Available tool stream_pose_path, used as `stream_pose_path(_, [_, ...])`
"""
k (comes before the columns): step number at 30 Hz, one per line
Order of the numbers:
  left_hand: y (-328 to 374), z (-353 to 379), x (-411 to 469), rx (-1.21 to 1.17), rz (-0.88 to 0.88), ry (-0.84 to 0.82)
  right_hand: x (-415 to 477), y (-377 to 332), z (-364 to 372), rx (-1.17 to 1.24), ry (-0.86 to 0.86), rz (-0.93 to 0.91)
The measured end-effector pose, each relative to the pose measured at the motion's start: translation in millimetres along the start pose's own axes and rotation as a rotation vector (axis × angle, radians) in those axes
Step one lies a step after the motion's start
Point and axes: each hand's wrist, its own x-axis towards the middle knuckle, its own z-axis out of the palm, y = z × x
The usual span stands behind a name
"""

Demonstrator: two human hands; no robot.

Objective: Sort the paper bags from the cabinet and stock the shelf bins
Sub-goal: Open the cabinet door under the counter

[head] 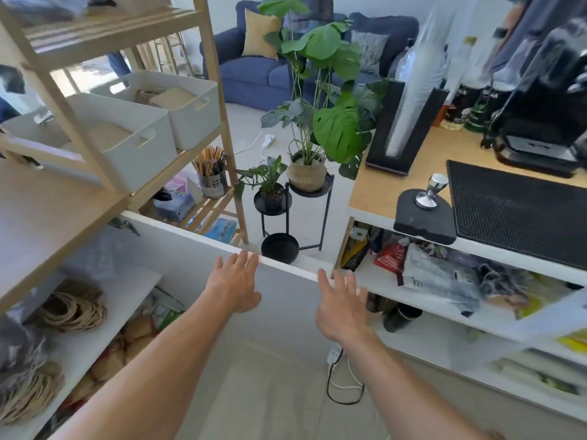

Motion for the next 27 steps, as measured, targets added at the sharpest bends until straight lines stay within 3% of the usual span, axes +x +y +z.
stream_pose_path(4, [1, -7, 17, -0.052, 0.010, -0.028, 5, 5, 12, -0.016, 0.097, 0.049])
stream_pose_path(17, [-1, -8, 25, -0.197, -0.001, 0.001, 37, 9, 6, 0.023, 0.149, 0.062])
stream_pose_path(22, [-21, -7, 2, -0.325, -0.100, 0.039, 39, -20, -9, 0.096, 0.222, -0.092])
stream_pose_path(27, [-65, -2, -37, -0.442, -0.287, 0.052, 41, -81, -19, 0.216, 0.176, -0.293])
